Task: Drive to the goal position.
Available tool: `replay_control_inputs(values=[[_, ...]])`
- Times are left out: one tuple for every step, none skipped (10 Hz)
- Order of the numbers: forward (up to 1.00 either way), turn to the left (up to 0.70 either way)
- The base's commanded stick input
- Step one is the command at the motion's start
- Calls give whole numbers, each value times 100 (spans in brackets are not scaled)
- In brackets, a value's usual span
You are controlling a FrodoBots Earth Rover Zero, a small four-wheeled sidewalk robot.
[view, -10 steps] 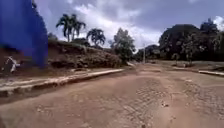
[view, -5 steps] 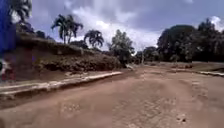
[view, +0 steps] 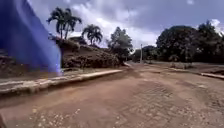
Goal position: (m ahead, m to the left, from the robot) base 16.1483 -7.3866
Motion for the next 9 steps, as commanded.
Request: replay_control_inputs(values=[[85,0],[85,0],[85,0],[85,0],[85,-10],[85,-27],[85,-27],[85,-14],[85,0]])
